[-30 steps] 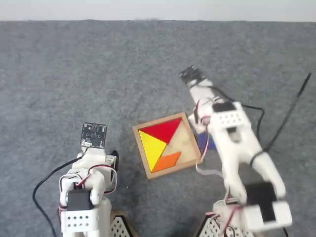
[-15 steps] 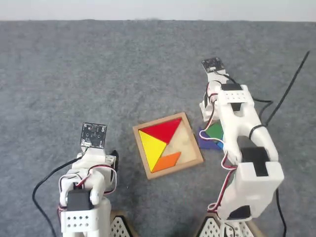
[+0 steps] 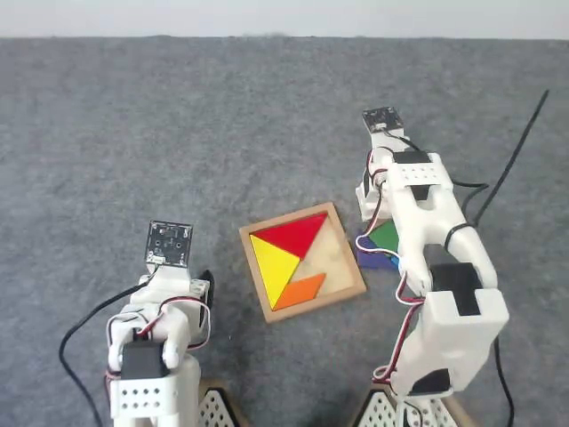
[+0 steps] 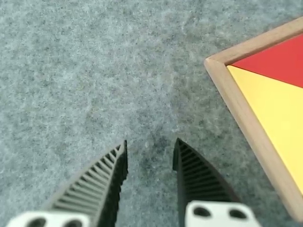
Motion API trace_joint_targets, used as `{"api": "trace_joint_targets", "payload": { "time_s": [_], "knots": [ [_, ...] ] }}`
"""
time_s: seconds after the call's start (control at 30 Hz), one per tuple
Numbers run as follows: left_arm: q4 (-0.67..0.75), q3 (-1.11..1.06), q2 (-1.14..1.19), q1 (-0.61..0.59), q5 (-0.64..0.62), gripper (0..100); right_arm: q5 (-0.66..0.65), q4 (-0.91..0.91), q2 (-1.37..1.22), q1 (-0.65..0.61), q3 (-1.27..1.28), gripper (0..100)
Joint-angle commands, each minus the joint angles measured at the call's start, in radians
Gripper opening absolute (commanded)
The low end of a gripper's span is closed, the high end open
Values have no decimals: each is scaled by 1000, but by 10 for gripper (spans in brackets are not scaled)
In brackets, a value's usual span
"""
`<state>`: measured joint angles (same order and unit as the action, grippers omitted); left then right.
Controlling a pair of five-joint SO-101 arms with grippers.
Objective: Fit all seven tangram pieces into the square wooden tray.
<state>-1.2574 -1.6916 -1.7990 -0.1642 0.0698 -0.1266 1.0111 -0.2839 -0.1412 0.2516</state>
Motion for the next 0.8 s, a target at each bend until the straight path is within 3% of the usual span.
{"api": "trace_joint_targets", "payload": {
  "time_s": [0.0, 0.23, 0.43, 0.77],
  "knots": [
    [-9, 8, -28, 2, 6, 153, 14, 28, 10, -10, -60, 236],
    [-9, 8, -28, 2, 6, 153, 18, 33, 10, -36, -60, 237],
    [-9, 8, -28, 2, 6, 153, 97, 25, 10, -101, -66, 237],
    [-9, 8, -28, 2, 6, 153, 100, 10, -73, -28, -101, 217]
  ]
}}
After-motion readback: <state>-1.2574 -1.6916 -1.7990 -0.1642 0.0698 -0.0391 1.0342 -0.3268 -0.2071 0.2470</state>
